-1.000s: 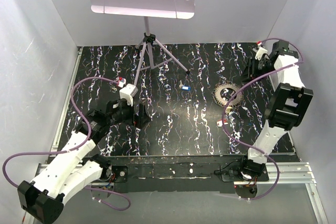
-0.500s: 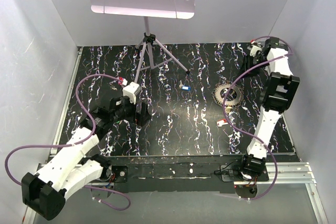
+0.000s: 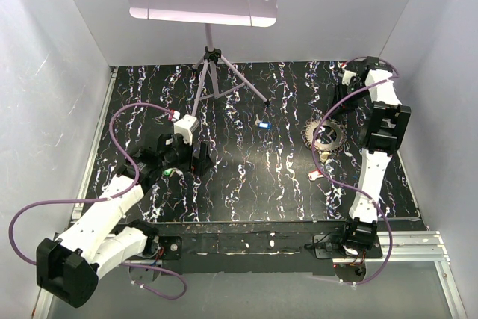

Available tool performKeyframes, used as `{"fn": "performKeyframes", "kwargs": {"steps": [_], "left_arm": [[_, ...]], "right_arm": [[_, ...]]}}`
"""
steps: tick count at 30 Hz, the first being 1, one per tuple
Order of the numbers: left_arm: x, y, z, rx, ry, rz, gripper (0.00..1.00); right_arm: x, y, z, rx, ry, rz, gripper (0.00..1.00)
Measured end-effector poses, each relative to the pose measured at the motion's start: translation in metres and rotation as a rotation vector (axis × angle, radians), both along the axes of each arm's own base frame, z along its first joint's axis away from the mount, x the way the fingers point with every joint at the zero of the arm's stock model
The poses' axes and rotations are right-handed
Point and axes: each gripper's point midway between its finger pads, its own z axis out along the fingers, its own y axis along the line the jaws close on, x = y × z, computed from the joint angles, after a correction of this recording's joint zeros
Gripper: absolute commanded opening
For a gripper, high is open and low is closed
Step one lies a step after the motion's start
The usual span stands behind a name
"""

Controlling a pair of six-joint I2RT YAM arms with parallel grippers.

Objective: Put the keys on the keyring

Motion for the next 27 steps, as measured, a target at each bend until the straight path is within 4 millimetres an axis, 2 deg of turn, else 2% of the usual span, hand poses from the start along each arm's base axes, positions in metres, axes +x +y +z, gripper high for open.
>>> {"fn": "performKeyframes", "kwargs": {"steps": [5, 16, 27], "left_arm": [[0.002, 0.000, 0.001, -0.005, -0.003, 0.001, 0.98], [0.002, 0.000, 0.001, -0.008, 0.000, 0.000, 0.98], [0.001, -0.001, 0.001, -0.013, 0.002, -0.006, 0.98]], "right_arm": [[0.000, 0.000, -0.007, -0.015, 0.012, 0.011, 0.30], [-0.001, 0.007, -0.006, 0.014, 0.010, 0.027, 0.34], [0.001, 0.012, 0.003, 0.038, -0.008, 0.029, 0.34]]}}
